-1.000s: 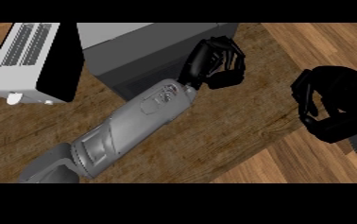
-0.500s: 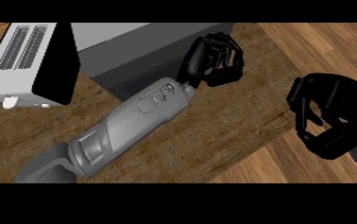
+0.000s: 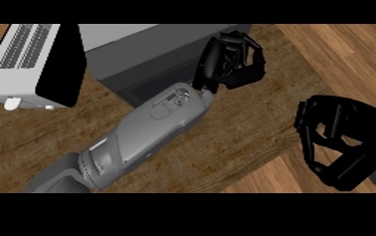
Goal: Pick up the milk, place it into the microwave and close the microwave
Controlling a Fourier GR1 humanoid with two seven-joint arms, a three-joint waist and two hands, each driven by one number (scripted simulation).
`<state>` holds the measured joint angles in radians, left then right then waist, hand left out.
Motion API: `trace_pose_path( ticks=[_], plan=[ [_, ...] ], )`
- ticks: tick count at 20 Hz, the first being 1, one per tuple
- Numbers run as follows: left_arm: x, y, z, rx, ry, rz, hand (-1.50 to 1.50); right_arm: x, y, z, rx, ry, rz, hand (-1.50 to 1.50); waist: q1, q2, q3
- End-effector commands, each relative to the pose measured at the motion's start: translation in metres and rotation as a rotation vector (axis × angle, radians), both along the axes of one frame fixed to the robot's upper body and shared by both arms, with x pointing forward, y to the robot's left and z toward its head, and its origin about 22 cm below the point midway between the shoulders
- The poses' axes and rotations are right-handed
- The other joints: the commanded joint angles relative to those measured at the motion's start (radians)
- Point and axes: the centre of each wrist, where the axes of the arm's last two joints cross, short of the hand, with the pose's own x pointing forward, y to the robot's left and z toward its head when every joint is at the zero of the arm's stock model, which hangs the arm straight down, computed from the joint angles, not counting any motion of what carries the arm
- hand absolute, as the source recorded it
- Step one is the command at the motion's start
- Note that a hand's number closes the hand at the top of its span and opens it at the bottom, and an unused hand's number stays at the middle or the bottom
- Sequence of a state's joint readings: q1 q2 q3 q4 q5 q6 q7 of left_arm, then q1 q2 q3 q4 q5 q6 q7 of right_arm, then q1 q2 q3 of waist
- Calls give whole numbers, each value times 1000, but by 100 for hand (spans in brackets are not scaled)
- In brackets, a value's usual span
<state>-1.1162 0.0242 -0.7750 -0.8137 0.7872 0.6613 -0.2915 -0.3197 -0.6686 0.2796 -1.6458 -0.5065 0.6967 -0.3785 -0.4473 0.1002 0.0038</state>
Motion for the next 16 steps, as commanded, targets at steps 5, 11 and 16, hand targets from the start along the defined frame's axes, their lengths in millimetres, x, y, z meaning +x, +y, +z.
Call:
trace_pose_path(
  ticks=[5, 11, 16],
  plan=[
    [14, 28, -18, -329, 338, 106, 150, -22, 18, -24, 32, 94, 106, 150, 49, 31, -10],
    [11, 36, -38, -374, 392, 53, 150, -40, 31, -33, 73, 123, 111, 150, 92, 21, -9],
    [12, 45, -50, -388, 401, 9, 150, -53, 36, -38, 94, 132, 91, 150, 111, 19, -9]
  ],
)
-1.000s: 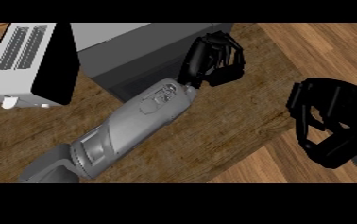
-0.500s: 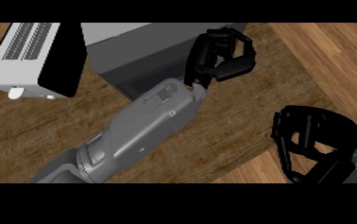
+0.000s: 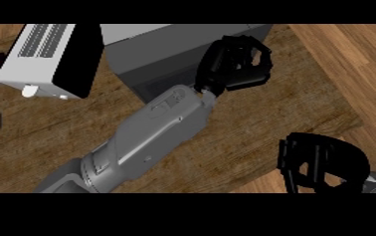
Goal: Pick up the milk, place it into the microwave and close the microwave
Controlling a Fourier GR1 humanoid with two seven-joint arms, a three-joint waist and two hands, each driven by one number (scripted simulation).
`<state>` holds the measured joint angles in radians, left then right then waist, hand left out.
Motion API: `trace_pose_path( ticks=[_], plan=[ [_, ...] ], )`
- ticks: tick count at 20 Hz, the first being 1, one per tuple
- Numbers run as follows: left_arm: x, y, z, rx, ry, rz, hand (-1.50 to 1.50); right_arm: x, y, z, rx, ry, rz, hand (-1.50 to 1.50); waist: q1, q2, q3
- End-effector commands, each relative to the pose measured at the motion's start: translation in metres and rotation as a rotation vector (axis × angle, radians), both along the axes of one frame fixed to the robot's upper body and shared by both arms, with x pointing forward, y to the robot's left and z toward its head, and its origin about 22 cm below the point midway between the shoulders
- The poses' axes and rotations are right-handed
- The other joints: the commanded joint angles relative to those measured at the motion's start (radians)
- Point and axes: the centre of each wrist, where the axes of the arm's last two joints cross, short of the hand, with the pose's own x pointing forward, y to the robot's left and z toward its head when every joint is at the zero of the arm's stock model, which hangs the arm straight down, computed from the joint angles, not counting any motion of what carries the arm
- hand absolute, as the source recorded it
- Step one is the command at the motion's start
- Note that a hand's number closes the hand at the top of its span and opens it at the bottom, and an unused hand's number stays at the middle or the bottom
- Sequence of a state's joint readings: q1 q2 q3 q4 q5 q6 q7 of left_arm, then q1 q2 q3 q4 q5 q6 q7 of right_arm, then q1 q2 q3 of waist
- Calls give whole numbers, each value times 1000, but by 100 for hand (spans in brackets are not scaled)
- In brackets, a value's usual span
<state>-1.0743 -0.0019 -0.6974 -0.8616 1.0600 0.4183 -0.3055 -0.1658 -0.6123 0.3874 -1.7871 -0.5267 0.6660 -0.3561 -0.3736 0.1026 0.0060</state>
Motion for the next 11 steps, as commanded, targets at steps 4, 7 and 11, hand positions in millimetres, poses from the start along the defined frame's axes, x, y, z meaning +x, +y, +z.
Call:
trace_pose_path(
  ticks=[4, 7, 11],
  plan=[
    [17, 55, -66, -45, 222, 182, 150, -20, 12, -4, 36, 6, 1, 150, 56, 12, -13],
    [19, 58, -66, -58, 212, 150, 150, -31, 19, -9, 51, 25, 1, 150, 64, 14, -11],
    [20, 63, -74, -60, 216, 130, 150, -38, 22, -6, 57, 8, -21, 150, 77, 15, -11]
  ],
)
